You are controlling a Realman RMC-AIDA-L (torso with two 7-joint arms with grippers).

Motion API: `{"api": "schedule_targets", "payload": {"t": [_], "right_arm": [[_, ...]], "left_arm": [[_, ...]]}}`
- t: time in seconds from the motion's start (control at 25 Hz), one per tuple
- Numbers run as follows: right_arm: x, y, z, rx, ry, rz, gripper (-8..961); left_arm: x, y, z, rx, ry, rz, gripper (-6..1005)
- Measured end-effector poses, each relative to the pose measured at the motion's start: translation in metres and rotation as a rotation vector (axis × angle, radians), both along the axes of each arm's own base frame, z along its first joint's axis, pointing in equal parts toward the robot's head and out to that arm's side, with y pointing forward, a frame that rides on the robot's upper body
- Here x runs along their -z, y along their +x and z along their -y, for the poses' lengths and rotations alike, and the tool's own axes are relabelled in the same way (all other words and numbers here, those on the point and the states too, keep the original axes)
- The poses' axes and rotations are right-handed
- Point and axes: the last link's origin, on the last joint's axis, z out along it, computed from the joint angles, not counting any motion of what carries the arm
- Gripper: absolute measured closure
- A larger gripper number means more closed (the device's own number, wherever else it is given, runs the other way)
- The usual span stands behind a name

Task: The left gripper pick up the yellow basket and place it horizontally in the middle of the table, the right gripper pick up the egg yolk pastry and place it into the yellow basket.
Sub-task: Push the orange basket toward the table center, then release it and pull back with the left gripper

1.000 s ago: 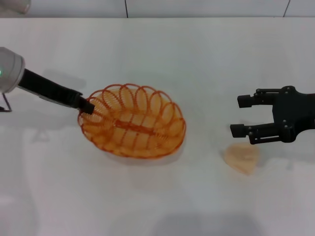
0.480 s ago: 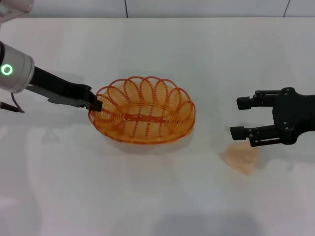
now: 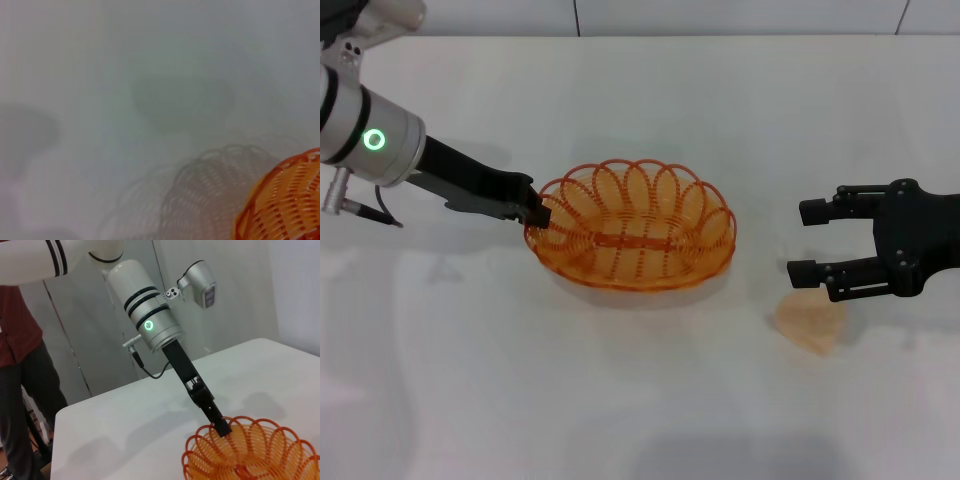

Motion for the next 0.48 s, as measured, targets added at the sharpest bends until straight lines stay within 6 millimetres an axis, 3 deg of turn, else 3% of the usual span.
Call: {"api": "schedule_targets", "payload": {"t": [0.48], "right_arm": [[0.0005, -0.0001, 0.001, -0.001, -0.009, -0.002, 213]], "left_arm": [[0.0074, 0.0004, -0.0067, -0.01, 0.001, -0.06, 929]]}}
